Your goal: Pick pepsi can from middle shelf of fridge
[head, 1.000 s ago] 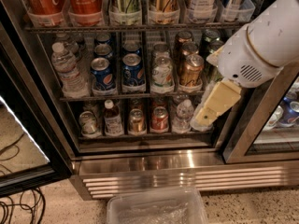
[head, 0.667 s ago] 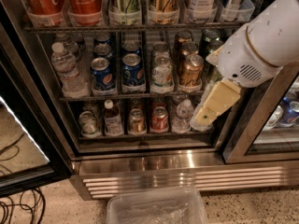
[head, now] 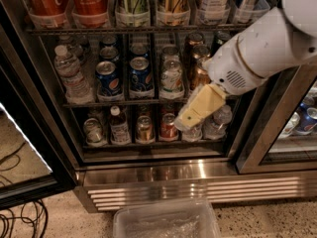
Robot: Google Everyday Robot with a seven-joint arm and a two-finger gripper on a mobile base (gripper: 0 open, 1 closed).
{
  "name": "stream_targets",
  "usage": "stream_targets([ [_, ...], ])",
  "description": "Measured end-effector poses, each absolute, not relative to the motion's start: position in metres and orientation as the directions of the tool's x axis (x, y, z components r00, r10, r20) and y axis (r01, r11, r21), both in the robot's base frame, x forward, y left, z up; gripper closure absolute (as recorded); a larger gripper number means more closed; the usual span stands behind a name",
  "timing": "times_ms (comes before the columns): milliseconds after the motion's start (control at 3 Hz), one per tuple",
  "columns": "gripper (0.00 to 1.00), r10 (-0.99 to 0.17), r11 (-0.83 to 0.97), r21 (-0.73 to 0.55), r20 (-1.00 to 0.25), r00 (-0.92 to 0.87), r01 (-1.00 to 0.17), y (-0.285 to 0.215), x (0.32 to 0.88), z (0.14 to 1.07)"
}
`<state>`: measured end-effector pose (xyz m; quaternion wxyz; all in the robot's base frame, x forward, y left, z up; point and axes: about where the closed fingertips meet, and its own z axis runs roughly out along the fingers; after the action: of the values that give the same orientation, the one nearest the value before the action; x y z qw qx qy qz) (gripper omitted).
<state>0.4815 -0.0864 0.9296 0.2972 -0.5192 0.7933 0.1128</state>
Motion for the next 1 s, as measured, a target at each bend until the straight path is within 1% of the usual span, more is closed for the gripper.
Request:
stream_targets([
  [333, 0.0, -0.643, 0.583, -0.103, -0.665, -0.381, -0.806, -0.07, 0.499, 0.926],
  [667, 0.0, -0.569, 0.652, -0.09, -0.715, -0.407, -0.753, -0.068, 0.515, 0.937],
  [1000, 0.0, -0.569, 0.652, -0.09, -0.715, -0.407, -0.753, -0.067, 0.515, 0.937],
])
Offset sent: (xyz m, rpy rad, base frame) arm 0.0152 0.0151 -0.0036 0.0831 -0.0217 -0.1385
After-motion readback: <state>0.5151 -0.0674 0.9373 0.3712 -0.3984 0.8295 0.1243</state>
